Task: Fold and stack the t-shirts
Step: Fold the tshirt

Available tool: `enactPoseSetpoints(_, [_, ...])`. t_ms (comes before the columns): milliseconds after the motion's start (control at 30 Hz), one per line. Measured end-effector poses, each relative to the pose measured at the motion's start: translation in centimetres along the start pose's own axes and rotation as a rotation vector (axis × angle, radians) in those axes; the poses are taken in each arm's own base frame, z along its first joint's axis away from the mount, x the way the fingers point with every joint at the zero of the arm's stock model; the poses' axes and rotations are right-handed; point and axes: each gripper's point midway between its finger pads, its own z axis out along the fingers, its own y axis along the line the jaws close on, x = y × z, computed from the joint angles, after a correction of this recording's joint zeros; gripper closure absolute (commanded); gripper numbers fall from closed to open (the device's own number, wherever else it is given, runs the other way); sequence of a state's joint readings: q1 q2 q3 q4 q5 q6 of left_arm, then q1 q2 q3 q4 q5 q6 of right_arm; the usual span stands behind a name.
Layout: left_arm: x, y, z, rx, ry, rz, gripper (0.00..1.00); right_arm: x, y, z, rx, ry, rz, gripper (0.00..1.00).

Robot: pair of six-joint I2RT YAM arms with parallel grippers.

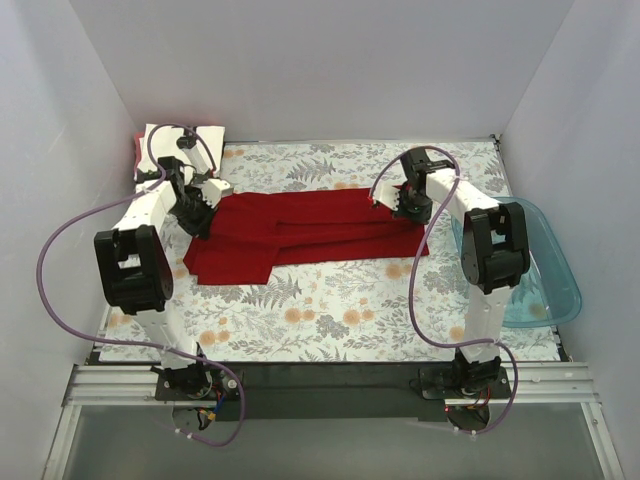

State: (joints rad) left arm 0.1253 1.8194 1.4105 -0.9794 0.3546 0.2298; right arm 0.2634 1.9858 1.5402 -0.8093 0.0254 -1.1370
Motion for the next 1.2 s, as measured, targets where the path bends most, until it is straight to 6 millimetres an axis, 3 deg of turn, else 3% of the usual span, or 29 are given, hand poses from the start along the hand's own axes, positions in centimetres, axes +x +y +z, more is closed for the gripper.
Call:
enactPoseSetpoints(533, [0.1,1.0,1.6,-0.001,0.009,-0.016,1.00,-0.5,-1.3,1.5,-0.007,0.004,0.001,0.99])
enactPoseSetpoints(567, [0.0,1.1,1.7,-0.005,0.008,-0.019,0.99,-0.5,-1.3,1.6,-0.009,0.005,0.002,0.93])
enactPoseSetpoints(600, [0.0,1.2,1.7,-0.008,0.008,-0.023,0.93,-0.5,-1.3,1.8,-0.012,0.007,0.002,0.70])
enactPoseSetpoints(633, [0.0,1.2,1.7,-0.010,0.006,-0.028,0.80,-0.4,-1.3,1.9,-0.014,0.009,0.011,0.61])
enactPoseSetpoints(667, [0.0,1.3,1.8,-0.011,0.004,-0.033,0.76,-0.4,-1.4,1.9,-0.013,0.013,0.016,0.53])
enactPoseSetpoints(700, [0.0,1.3,1.8,-0.012,0.003,-0.046,0.71,-0.5,-1.7,1.8,-0.007,0.011,0.019,0.38])
enactPoseSetpoints(733, [-0.1,1.4,1.7,-0.011,0.001,-0.062,0.68,-0.6,-2.0,1.6,0.002,0.008,0.027,0.36])
enactPoseSetpoints(833, [-0.2,1.6,0.9,-0.002,-0.021,-0.126,0.57,-1.3,-3.6,0.2,0.043,-0.031,0.067,0.34])
enactPoseSetpoints(933, [-0.2,1.7,-0.5,0.014,-0.066,-0.207,0.55,-2.1,-4.0,-1.8,0.066,-0.085,0.115,0.37])
enactPoseSetpoints(1067, [0.6,0.2,-2.9,0.044,-0.119,-0.315,0.54,-2.9,-2.4,-5.4,0.058,-0.167,0.205,0.47])
enactPoseSetpoints(1100, [0.9,-0.6,-3.3,0.053,-0.128,-0.341,0.54,-3.2,-1.6,-6.1,0.043,-0.192,0.233,0.51])
enactPoseSetpoints(1200, [2.0,-4.0,-4.0,0.090,-0.133,-0.407,0.54,-5.0,0.3,-7.6,-0.018,-0.272,0.314,0.51])
